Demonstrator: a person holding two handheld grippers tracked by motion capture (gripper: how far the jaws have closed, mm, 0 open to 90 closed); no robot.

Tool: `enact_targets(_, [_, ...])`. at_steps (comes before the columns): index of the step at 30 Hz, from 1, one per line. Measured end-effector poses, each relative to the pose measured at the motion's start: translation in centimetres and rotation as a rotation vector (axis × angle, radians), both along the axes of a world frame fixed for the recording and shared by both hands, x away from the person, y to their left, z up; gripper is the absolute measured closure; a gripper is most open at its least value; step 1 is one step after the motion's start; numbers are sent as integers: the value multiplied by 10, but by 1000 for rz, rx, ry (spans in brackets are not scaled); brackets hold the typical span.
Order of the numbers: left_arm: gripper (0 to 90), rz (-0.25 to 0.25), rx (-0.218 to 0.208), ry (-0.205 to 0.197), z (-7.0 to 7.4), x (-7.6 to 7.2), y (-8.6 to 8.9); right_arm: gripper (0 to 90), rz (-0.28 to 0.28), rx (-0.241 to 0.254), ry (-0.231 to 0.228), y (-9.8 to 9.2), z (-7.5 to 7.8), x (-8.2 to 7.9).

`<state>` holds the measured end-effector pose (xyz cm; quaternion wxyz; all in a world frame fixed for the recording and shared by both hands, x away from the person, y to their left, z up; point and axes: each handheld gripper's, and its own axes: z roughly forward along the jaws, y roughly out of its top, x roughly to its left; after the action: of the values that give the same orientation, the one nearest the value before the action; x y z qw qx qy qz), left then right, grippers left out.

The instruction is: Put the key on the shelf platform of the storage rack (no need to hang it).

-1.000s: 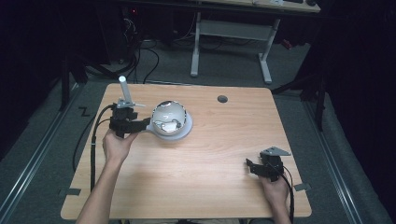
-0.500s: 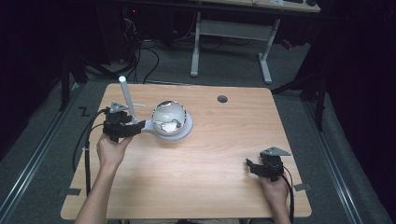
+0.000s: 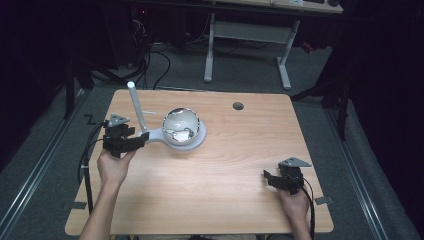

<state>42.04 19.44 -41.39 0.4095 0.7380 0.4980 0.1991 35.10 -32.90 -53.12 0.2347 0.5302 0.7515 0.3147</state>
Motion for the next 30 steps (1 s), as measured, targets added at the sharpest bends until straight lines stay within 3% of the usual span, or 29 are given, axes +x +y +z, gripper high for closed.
enact_targets(9, [410,17,2,-4,-2,-7,5,313,0,0,-1,0,0,0])
enact_targets(13, [408,31,24,3,-5,-10,8,313,0,1,0,0,0,0])
enact_targets(30, [399,58,-1,2,-14,-28,24,313,0,0,0,0,0,0])
